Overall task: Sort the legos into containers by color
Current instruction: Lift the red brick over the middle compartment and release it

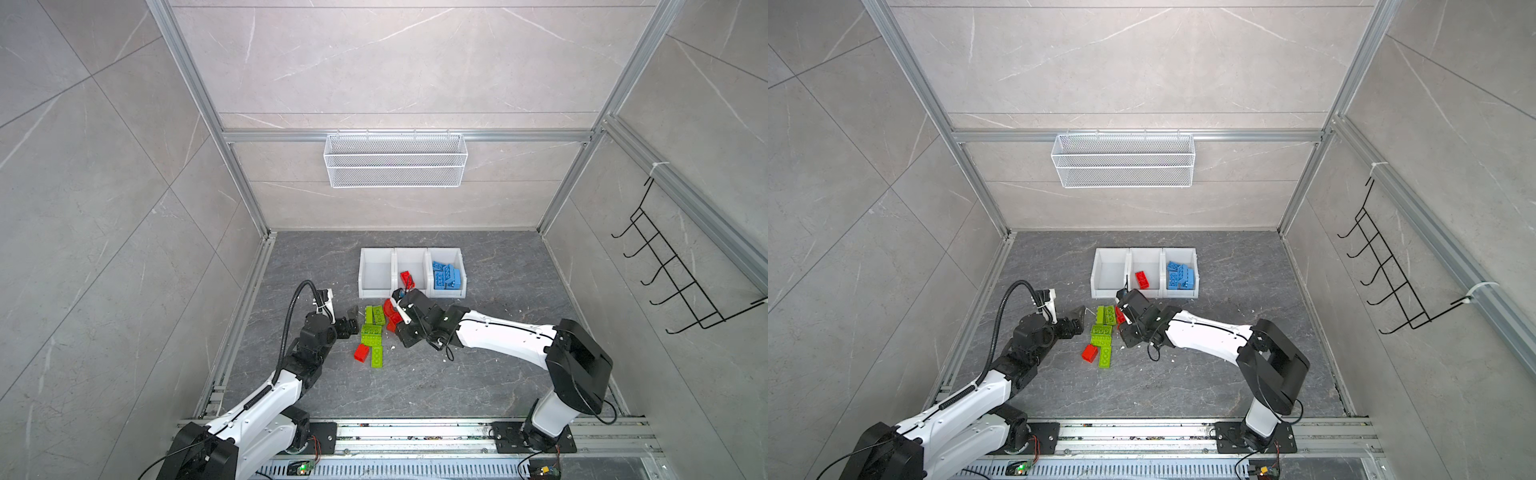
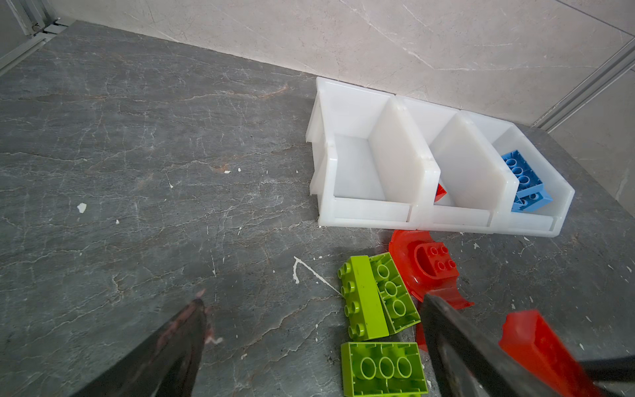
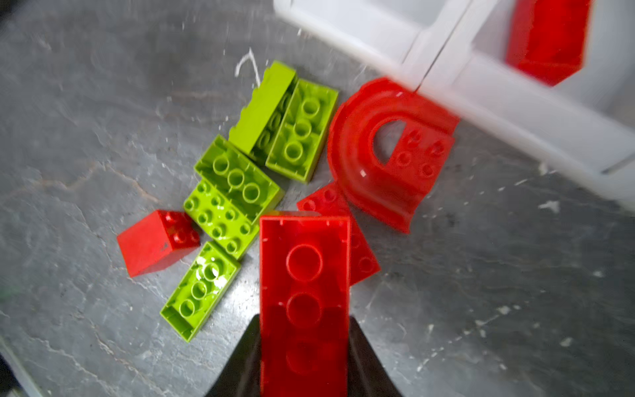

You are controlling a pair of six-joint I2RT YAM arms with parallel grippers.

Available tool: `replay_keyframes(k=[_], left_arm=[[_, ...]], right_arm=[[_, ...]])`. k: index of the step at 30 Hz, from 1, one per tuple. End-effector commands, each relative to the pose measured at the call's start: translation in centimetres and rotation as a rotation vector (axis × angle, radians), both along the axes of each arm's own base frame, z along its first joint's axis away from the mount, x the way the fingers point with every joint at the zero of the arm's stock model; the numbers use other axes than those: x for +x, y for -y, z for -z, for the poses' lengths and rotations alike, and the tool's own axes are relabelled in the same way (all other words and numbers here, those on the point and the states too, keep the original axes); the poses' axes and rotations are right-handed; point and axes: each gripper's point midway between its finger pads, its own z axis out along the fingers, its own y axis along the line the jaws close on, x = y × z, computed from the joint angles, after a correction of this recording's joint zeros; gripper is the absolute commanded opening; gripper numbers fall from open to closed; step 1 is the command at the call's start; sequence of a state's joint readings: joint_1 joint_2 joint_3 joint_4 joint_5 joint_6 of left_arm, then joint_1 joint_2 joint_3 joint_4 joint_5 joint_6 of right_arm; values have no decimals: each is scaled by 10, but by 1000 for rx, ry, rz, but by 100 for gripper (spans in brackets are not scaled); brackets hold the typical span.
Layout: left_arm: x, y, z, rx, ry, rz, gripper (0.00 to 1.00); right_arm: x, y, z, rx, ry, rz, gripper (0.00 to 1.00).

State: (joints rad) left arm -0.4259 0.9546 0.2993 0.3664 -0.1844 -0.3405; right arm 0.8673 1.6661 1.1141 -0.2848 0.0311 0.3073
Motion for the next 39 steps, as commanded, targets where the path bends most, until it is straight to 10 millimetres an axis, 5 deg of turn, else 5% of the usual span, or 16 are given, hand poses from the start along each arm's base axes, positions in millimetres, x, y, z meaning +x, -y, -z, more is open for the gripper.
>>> replay_keyframes(k=[1, 8, 16, 28, 39], left_arm=[[5, 0, -17, -11, 57, -9, 99], [6, -1, -16, -4, 54, -14, 99], [6, 0, -17, -9, 54, -10, 99], [5, -1, -17, -6, 56, -14, 99], [6, -1, -16, -5, 52, -13, 99]], right_arm=[[40, 16, -29, 81, 83, 76, 28], [127, 40, -34, 143, 113, 220, 28], [176, 44, -23, 73, 131, 267, 28], [198, 53, 20, -98, 100, 306, 30], [198, 52, 28, -108, 79, 306, 40]])
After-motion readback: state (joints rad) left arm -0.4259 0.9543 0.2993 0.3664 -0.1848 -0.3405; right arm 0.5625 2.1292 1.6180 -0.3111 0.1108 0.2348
